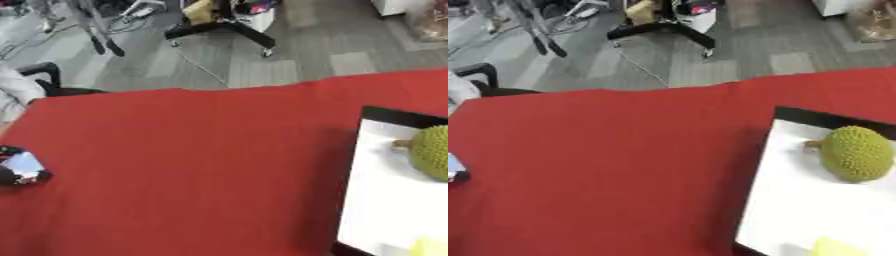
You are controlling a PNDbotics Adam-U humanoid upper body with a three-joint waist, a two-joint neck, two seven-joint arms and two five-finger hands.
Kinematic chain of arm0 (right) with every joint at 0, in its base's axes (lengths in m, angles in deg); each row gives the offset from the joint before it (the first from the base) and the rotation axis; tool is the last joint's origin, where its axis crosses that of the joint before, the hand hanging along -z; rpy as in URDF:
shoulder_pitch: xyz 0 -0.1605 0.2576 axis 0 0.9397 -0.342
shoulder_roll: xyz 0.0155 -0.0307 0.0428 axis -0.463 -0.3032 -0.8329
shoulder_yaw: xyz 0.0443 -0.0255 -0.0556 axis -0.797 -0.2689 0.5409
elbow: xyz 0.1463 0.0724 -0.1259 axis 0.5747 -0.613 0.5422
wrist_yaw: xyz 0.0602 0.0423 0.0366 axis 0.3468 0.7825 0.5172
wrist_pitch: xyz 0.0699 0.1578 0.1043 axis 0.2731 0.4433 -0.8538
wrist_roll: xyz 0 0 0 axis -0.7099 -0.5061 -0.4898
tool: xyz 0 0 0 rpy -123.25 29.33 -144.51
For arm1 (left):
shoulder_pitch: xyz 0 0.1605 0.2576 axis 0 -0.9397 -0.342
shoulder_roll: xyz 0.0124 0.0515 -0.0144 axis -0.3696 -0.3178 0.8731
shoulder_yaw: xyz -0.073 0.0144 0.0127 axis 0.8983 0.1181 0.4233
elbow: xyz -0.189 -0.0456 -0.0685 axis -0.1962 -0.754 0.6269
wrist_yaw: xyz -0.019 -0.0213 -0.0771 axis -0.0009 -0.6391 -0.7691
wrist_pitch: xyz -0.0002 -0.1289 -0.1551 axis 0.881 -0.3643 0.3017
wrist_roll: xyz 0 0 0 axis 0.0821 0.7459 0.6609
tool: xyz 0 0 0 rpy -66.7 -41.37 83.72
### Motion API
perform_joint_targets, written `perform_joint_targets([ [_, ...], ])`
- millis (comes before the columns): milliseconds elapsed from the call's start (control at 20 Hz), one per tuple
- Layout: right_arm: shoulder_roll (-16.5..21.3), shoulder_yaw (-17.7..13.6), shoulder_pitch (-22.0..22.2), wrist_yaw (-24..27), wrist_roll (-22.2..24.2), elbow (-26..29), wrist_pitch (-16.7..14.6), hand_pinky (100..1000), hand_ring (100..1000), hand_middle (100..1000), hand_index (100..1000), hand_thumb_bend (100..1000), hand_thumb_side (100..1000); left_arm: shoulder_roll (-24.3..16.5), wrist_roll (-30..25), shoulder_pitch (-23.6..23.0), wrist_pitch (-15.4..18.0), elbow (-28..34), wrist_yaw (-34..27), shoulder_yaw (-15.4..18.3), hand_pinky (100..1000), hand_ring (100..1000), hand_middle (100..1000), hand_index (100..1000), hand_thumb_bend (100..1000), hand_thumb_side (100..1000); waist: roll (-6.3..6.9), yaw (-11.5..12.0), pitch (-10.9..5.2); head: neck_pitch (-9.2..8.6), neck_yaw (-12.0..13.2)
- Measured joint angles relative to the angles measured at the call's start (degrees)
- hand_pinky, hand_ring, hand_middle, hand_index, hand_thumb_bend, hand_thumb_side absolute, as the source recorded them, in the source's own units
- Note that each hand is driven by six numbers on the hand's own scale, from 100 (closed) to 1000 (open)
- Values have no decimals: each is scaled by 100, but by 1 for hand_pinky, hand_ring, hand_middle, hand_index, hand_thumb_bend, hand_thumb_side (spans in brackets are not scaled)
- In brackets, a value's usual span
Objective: Pick up the objects with one hand, pass them to the other hand, and then place them into the box on the other side of the table.
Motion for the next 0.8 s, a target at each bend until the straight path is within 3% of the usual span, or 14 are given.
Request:
perform_joint_targets([
  [400, -14, -58, 54, -20, 13, -28, -13, 1000, 934, 965, 981, 110, 188, -1, 258, -1, 91, -36, -134, 36, 866, 877, 794, 811, 872, 305, 0, 49, 27, -503, 605],
  [800, -15, -73, 57, -40, 75, -40, -43, 1000, 935, 967, 983, 107, 194, -52, 538, -49, 171, -5, -380, 43, 866, 877, 806, 804, 867, 292, -2, 72, 37, -536, 606],
])
